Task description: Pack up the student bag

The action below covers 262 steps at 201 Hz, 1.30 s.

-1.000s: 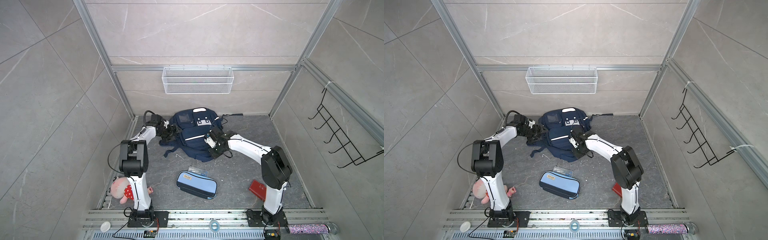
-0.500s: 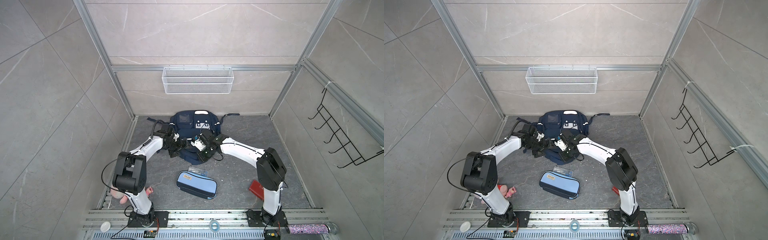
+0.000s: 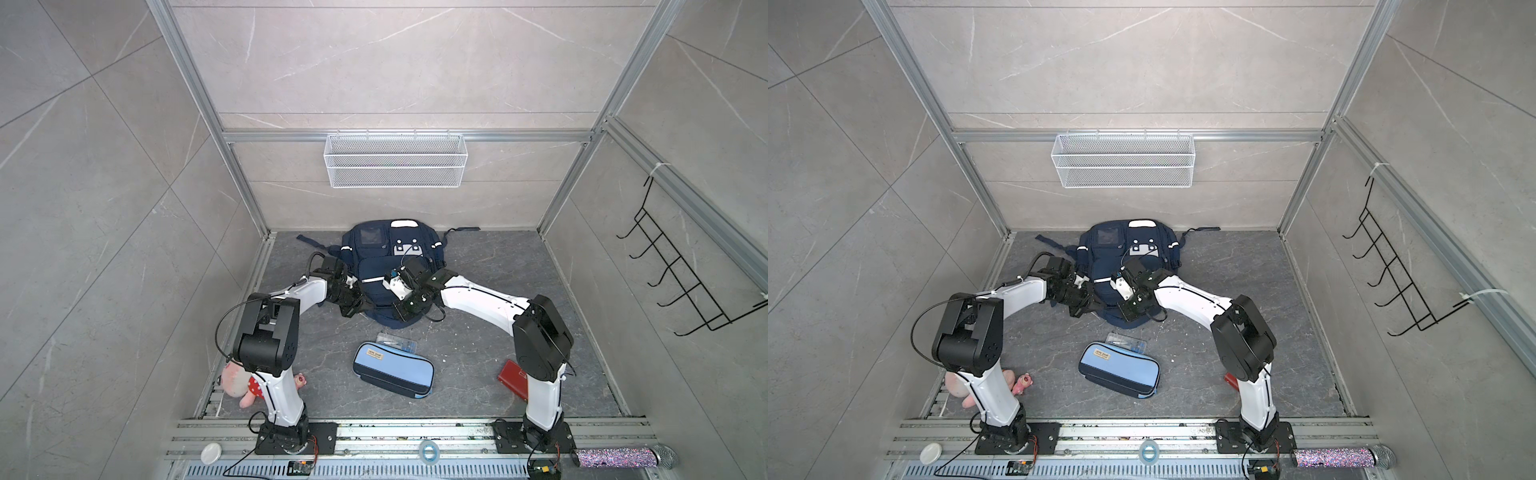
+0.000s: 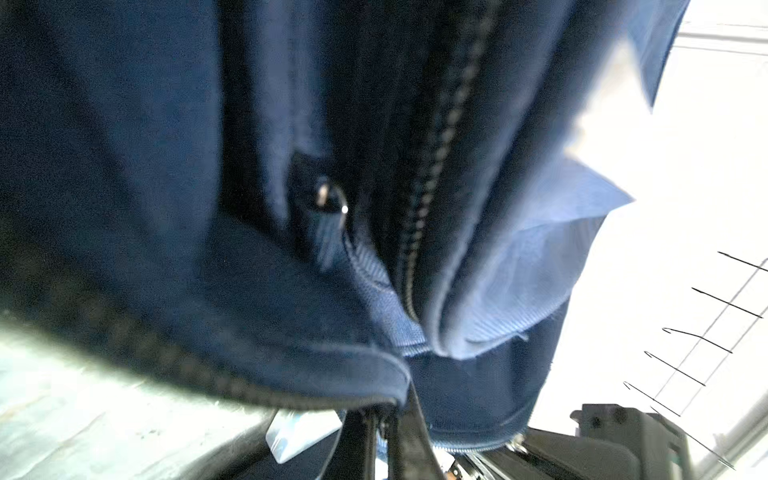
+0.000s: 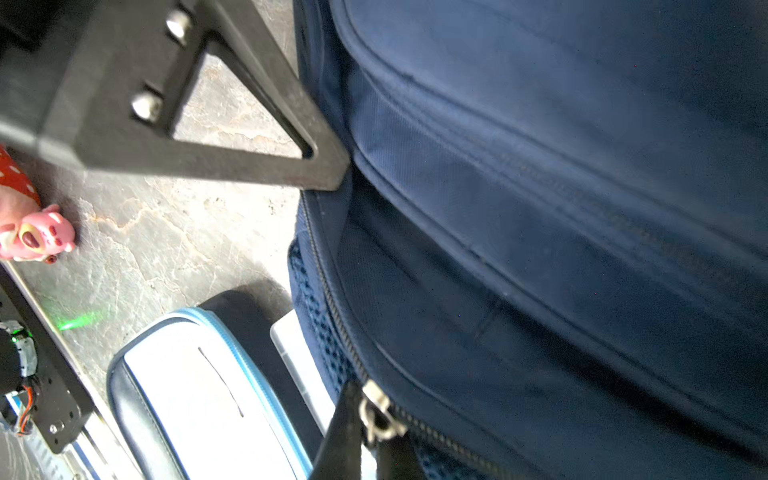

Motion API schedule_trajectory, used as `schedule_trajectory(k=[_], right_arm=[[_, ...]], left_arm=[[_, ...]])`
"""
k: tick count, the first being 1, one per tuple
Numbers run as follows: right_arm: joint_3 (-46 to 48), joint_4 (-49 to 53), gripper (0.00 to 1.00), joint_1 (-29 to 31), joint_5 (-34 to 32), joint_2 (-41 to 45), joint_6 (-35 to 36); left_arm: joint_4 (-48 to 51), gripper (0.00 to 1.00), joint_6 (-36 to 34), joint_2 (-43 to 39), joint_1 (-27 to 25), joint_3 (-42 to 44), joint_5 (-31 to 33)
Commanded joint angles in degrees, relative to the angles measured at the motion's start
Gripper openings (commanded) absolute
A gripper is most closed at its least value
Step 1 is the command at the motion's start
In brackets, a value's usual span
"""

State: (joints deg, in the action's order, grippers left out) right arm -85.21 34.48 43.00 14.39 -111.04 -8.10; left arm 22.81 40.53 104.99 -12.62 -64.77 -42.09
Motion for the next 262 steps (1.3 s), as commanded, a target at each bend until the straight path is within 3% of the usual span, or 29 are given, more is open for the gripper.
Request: schedule_trajectory(k=[1,19,34,72,108,158,212,262], right_arm=[[5.9,0.5,0.0,0.0,1.1,6.7,-2.8],[13.8,-2.0,0.0,0.0,-0.2,12.9,-6.7],[19.2,-4.2,0.0,-0.4,-1.5,17.7,-10.1],[28.3,-12.4,0.0,-1.5,-1.6,22.3,-17.9],[32.6,-14.4,0.0,-1.8,-6.1,25.9,-23.2],[36.8,-11.7,0.0,-9.2,-10.9,29.3,-27.1],[31.8,-5.4,0.0,-19.2,-12.1,27.8,-21.1],[31.5,-5.2,0.0,-24.8,-11.7,27.5,-22.9]], left_arm=[[0.6,0.0,-4.1,-1.3,0.7,-2.8,4.2],[7.5,0.0,-11.7,0.5,-0.8,-7.9,11.0],[8.2,0.0,-13.4,2.0,-1.2,-10.8,12.5],[3.9,0.0,-12.7,8.2,-4.1,-19.1,12.4],[2.2,0.0,-12.0,10.7,-7.9,-23.7,10.2],[-0.6,0.0,-9.8,10.3,-0.3,-18.7,9.6],[-1.5,0.0,-9.0,16.2,4.2,-25.5,10.4],[-1.0,0.0,-8.0,18.7,6.7,-28.4,13.9]])
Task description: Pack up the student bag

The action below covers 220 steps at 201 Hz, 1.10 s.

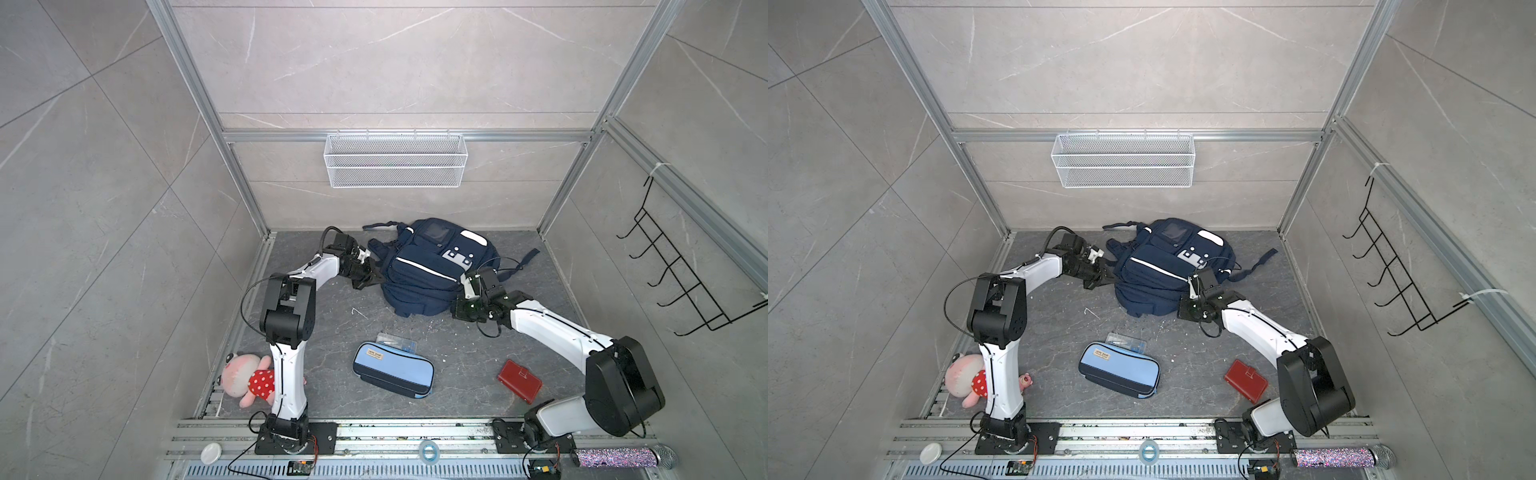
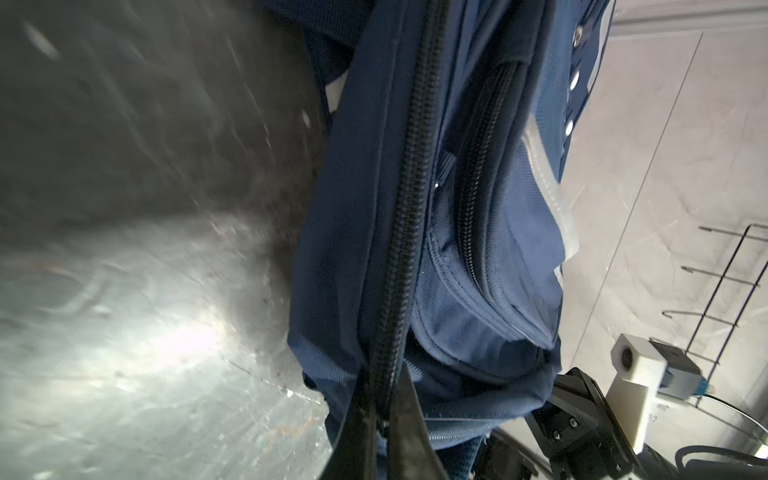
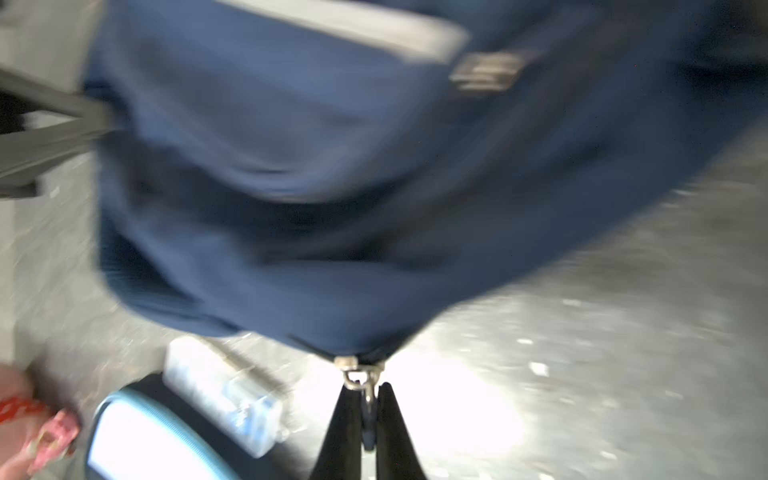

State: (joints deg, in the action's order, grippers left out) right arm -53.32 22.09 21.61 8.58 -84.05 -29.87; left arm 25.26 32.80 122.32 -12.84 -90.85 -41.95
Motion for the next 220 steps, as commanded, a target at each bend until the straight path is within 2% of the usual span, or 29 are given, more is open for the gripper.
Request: schedule_trajectory(k=[1,18,31,38,55,68,79,92,122,163,198,220], right_arm=[[-0.4,7.1,0.0,-3.4,-5.8,0.5,-1.0],[-1.2,4.0,0.0,-2.7,-2.5,0.3,2.6],[-4.6,5.6,0.0,-0.8,-1.9,-1.7,5.9],[-6.2,6.8,0.0,-0.2,-1.9,-3.0,7.4],[-7.9,5.7,0.0,0.4,-0.5,-4.4,9.4],[-8.8,3.9,0.0,0.5,1.9,-5.2,10.0],[-10.4,3.3,0.0,1.2,3.6,-6.5,10.8],[-12.2,2.8,0.0,2.3,5.1,-8.4,11.9],[-15.6,2.4,0.0,5.9,7.6,-12.2,13.3],[-14.6,-1.6,0.0,8.1,10.2,-14.3,10.1],[-15.9,-3.0,0.0,8.8,10.6,-16.0,9.2],[-16.1,-3.1,0.0,8.8,8.9,-16.3,8.0]], left_arm=[[-3.5,0.0,-0.2,1.3,6.9,-2.3,13.8],[-5.0,0.0,0.9,1.4,6.7,-2.1,12.3],[-4.6,0.0,-0.1,0.5,5.9,-2.8,11.2],[-3.6,0.11,-1.1,-0.4,5.3,-3.1,11.4],[-0.8,0.45,-2.4,-3.2,4.4,-3.1,10.1],[2.4,0.64,-3.2,-5.9,3.7,-2.3,8.6],[5.4,0.76,-3.9,-8.3,2.7,-1.2,7.7],[8.5,0.81,-4.3,-10.8,1.6,1.0,6.5],[5.9,0.85,0.6,-14.0,-0.8,7.2,3.6],[3.4,0.85,4.3,-7.9,-5.6,2.7,2.9],[2.4,0.64,4.1,-5.7,-6.3,3.0,4.1],[1.5,0.38,4.1,-5.2,-6.3,4.3,4.9]])
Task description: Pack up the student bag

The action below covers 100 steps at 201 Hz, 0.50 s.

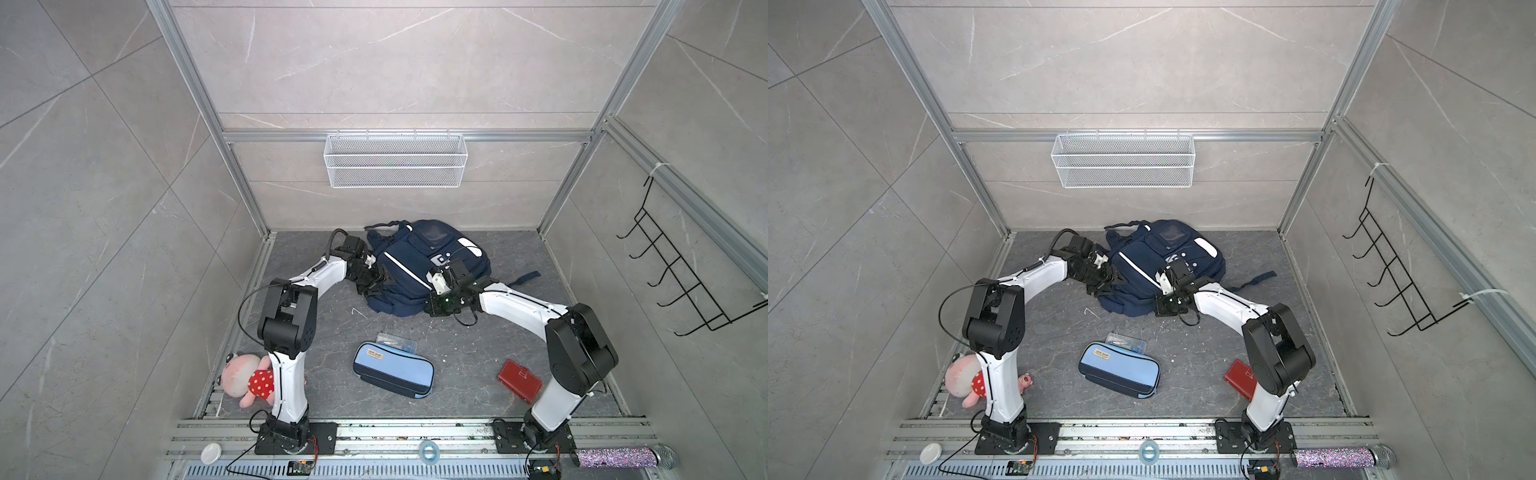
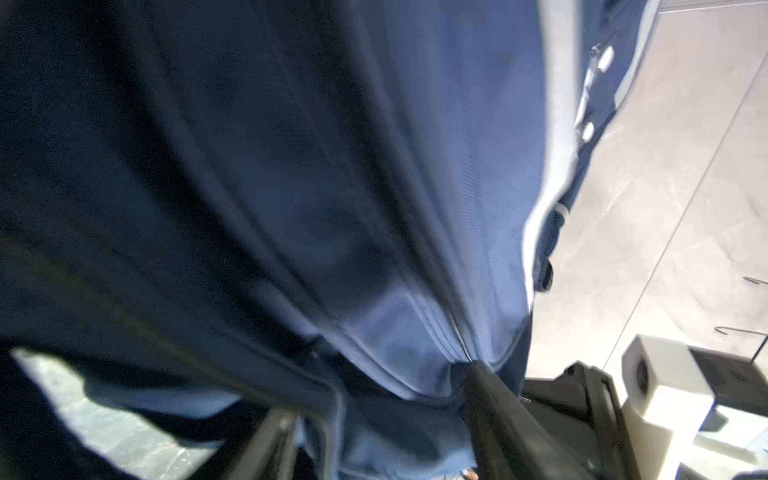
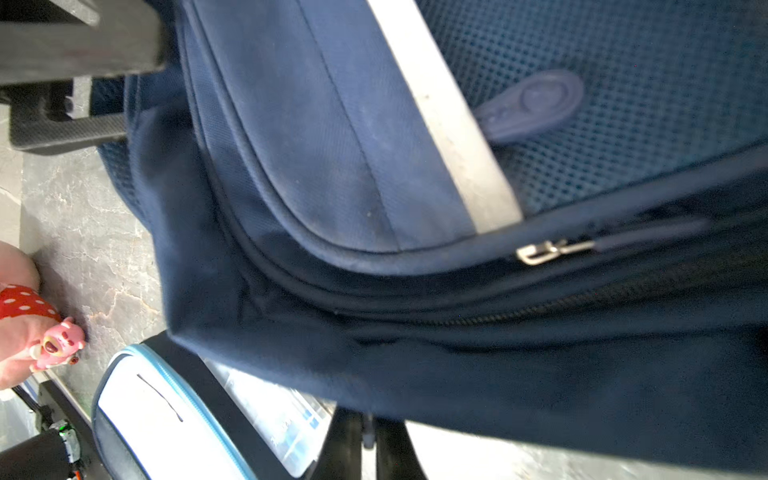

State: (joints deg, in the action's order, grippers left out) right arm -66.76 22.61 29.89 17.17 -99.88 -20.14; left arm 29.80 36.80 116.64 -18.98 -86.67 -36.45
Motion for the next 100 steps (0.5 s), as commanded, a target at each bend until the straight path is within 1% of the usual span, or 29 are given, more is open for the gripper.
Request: schedule_trajectory(k=[1,7,15,28,37,65,100], right_arm=[[-2.6,-3.7,0.0,0.5,0.2,-0.5,-1.8],[-2.3,-3.9,0.0,0.4,0.0,-0.4,-2.2],[-2.1,-4.1,0.0,0.4,-0.4,-0.3,-2.6],[-1.6,-4.1,0.0,0.3,-0.9,0.1,-3.1],[-1.1,-4.1,0.0,0.0,-1.3,0.5,-3.5],[1.6,-3.3,0.0,-2.7,-2.2,2.7,-4.9],[5.6,-0.5,0.0,-9.1,-4.8,6.1,-6.5]], left_arm=[[-3.1,0.37,0.2,0.5,-0.2,0.1,-0.6],[-3.5,0.3,0.4,0.6,-0.1,0.5,-0.6],[-4.0,0.24,0.7,0.6,0.0,0.9,-0.5],[-4.4,0.07,0.9,0.4,-0.1,1.2,0.1],[-4.4,0.0,0.6,0.0,-0.1,1.4,0.8],[-4.3,0.0,-0.3,-0.8,0.4,1.9,3.2],[-5.7,0.0,-0.2,-1.3,2.4,4.3,4.4]])
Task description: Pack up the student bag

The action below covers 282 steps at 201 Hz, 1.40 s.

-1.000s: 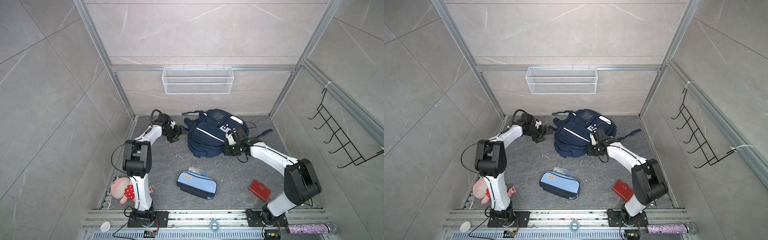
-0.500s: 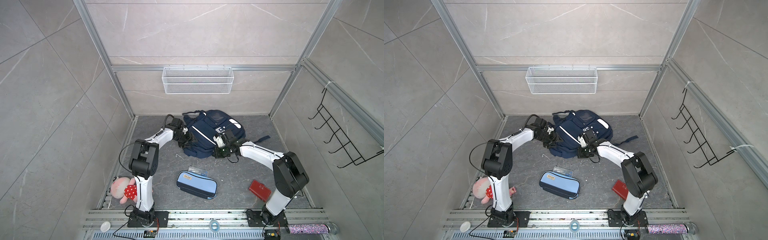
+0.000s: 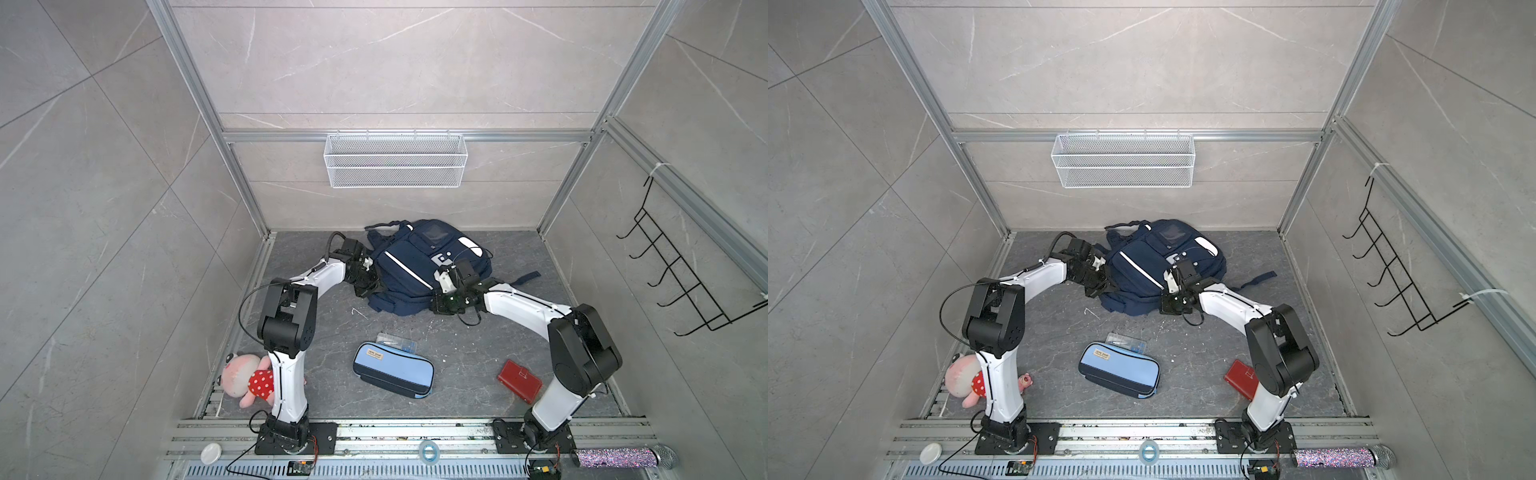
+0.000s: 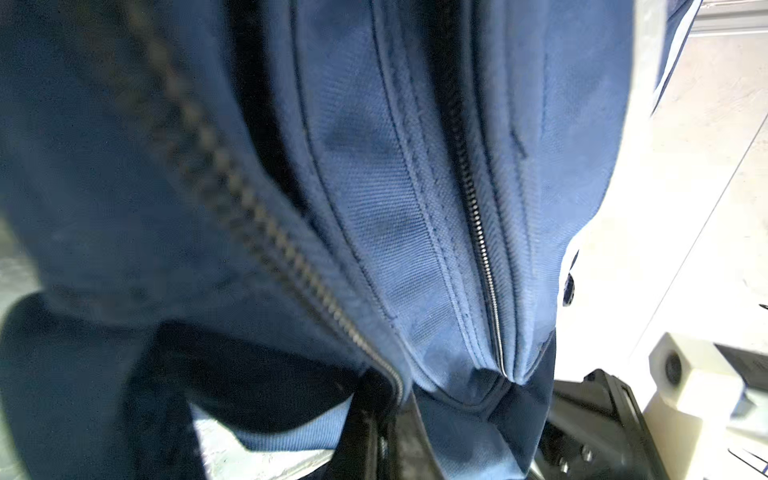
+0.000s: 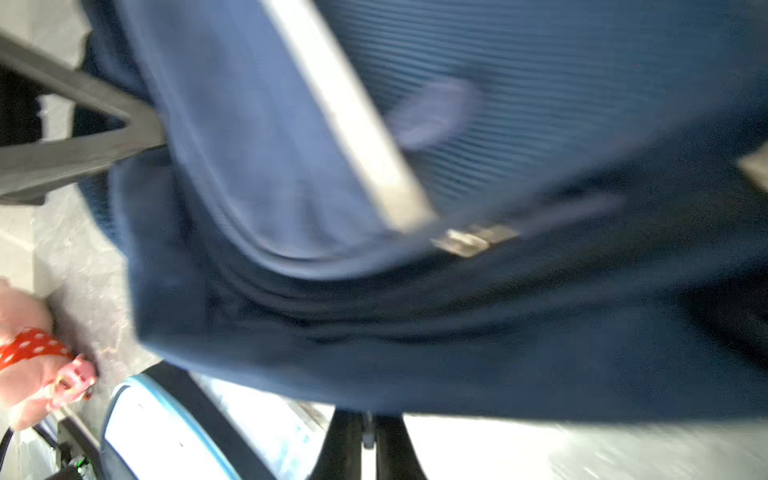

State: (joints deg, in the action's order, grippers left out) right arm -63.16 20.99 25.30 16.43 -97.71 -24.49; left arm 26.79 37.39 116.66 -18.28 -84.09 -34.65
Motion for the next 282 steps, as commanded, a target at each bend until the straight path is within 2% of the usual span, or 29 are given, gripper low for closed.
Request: schedule_trajectory(k=[1,60,99,153,185,213,237,258,271,282], right_arm=[[2.1,1.2,0.0,-4.7,-4.1,4.0,-2.1],[2.2,3.3,0.0,-9.7,-5.8,5.1,1.1],[2.0,3.3,0.0,-13.5,-6.0,3.7,-0.8],[1.8,0.6,0.0,-13.7,-6.5,1.8,-3.3],[3.9,-4.3,0.0,-13.8,-5.0,2.9,-2.9],[3.6,-4.6,0.0,-13.3,-2.4,3.0,-1.2],[4.0,-5.7,0.19,-11.7,1.1,4.9,1.9],[4.0,-7.9,0.38,-10.7,8.1,6.7,3.5],[2.4,-7.7,0.46,-9.9,11.1,8.3,4.9],[0.8,-6.7,0.51,-9.8,11.8,9.3,6.3]], left_arm=[[-2.8,0.0,-0.8,-1.4,1.8,1.8,2.6],[-1.0,0.0,-4.2,-1.6,3.8,2.3,4.4],[-0.5,0.0,-5.8,-2.1,4.5,2.5,5.2],[-0.4,0.0,-6.9,-2.7,5.2,3.5,5.8],[-0.6,0.0,-8.1,-2.2,5.2,3.5,5.1],[-2.1,0.0,-8.6,-2.7,5.0,3.7,2.7],[-2.2,0.0,-9.0,-3.6,4.8,3.5,1.3],[-2.1,0.0,-8.4,-4.9,4.8,3.5,1.1],[-2.2,0.0,-7.5,-5.4,4.8,3.4,1.1],[-1.9,0.04,-6.6,-5.5,4.8,2.8,1.2]])
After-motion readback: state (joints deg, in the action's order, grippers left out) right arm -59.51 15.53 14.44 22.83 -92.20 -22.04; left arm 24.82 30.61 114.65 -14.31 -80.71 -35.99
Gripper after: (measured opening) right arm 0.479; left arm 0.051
